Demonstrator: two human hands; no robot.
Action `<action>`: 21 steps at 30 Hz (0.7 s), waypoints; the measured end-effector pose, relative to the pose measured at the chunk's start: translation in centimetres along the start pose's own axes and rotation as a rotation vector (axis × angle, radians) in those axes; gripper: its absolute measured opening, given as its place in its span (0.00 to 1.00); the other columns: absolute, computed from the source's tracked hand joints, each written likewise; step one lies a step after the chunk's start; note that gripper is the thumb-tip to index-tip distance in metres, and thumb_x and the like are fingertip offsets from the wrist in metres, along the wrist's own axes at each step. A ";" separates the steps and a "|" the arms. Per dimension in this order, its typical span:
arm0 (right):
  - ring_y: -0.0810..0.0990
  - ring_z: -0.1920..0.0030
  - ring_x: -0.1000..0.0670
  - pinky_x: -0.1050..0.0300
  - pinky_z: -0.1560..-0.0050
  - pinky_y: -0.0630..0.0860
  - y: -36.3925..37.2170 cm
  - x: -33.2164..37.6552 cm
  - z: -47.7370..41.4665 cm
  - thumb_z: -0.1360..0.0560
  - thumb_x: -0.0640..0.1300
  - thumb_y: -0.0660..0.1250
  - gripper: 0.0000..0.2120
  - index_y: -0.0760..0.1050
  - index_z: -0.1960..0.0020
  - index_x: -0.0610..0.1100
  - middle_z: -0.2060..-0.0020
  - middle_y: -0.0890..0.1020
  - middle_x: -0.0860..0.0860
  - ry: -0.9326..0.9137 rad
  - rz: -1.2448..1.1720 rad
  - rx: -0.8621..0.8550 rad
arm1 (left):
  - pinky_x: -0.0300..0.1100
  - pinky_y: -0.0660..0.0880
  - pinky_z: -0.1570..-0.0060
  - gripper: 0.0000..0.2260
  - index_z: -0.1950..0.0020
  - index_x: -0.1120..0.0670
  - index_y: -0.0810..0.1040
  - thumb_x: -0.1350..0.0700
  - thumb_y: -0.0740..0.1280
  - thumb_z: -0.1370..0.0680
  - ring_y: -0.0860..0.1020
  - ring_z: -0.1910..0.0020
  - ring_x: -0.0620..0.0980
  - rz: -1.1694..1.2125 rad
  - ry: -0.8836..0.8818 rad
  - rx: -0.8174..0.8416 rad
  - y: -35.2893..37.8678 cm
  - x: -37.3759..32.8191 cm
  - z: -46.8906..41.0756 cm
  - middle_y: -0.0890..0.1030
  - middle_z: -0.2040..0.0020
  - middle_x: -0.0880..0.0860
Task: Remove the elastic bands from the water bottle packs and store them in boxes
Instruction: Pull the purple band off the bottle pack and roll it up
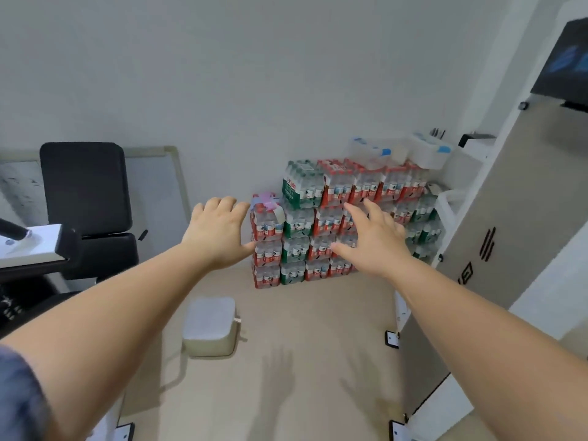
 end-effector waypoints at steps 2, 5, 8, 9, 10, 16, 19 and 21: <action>0.54 0.19 0.39 0.33 0.24 0.55 1.8 -0.1 -4.0 0.28 0.73 0.62 0.44 0.51 0.18 0.59 0.17 0.52 0.46 0.006 -0.013 0.034 | 0.57 0.68 0.34 0.36 0.25 0.48 0.64 0.33 0.62 0.30 0.70 0.32 0.58 0.020 -0.004 0.015 1.9 0.9 -4.1 0.73 0.30 0.53; 0.54 0.19 0.39 0.33 0.24 0.55 4.7 -0.9 -10.1 0.27 0.73 0.62 0.44 0.51 0.18 0.59 0.17 0.53 0.47 0.006 -0.018 0.085 | 0.57 0.68 0.35 0.36 0.26 0.48 0.65 0.33 0.63 0.30 0.70 0.33 0.58 0.052 -0.012 0.036 5.2 1.2 -10.0 0.74 0.31 0.53; 0.55 0.19 0.39 0.34 0.24 0.56 7.7 -2.6 -16.7 0.27 0.73 0.63 0.43 0.52 0.18 0.59 0.17 0.54 0.47 0.000 -0.042 0.134 | 0.57 0.68 0.35 0.36 0.26 0.48 0.64 0.33 0.63 0.30 0.70 0.33 0.58 0.068 -0.004 0.070 9.3 0.7 -15.8 0.74 0.32 0.53; 0.55 0.19 0.39 0.34 0.24 0.56 8.7 -3.4 -19.0 0.27 0.72 0.63 0.43 0.52 0.18 0.59 0.17 0.54 0.46 -0.006 -0.050 0.147 | 0.57 0.68 0.34 0.36 0.26 0.48 0.64 0.33 0.63 0.30 0.70 0.32 0.58 0.070 -0.006 0.083 10.8 0.5 -17.9 0.73 0.31 0.53; 0.55 0.19 0.39 0.34 0.24 0.55 9.7 -4.4 -21.4 0.27 0.72 0.63 0.43 0.52 0.18 0.59 0.17 0.54 0.46 -0.011 -0.058 0.157 | 0.57 0.68 0.34 0.36 0.25 0.47 0.63 0.33 0.63 0.30 0.70 0.32 0.58 0.071 -0.011 0.095 12.2 0.2 -19.9 0.73 0.31 0.53; 0.56 0.19 0.40 0.34 0.23 0.57 15.3 -8.8 -34.5 0.26 0.71 0.62 0.41 0.55 0.19 0.58 0.17 0.55 0.48 -0.032 -0.135 0.268 | 0.55 0.70 0.36 0.40 0.25 0.47 0.63 0.30 0.55 0.33 0.71 0.33 0.57 0.154 -0.144 0.189 19.6 -1.1 -30.4 0.73 0.30 0.52; 0.56 0.19 0.41 0.36 0.24 0.59 17.8 -9.3 -40.1 0.26 0.72 0.62 0.40 0.56 0.19 0.58 0.18 0.56 0.49 -0.070 -0.190 0.356 | 0.54 0.70 0.36 0.41 0.24 0.47 0.63 0.29 0.52 0.34 0.71 0.32 0.57 0.158 -0.187 0.232 22.1 -0.9 -34.8 0.72 0.29 0.52; 0.58 0.20 0.41 0.37 0.25 0.60 19.4 -9.2 -43.7 0.26 0.72 0.62 0.40 0.57 0.20 0.58 0.18 0.57 0.50 -0.102 -0.203 0.395 | 0.54 0.70 0.36 0.38 0.25 0.48 0.63 0.31 0.58 0.31 0.71 0.32 0.57 0.189 -0.247 0.259 24.2 -0.2 -37.5 0.72 0.29 0.52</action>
Point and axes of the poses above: each hand's wrist, its own z-axis away from the middle knuckle, its own y-axis out of the palm, x = y × z, the point moved 1 cm from there along -z, towards the middle knuckle
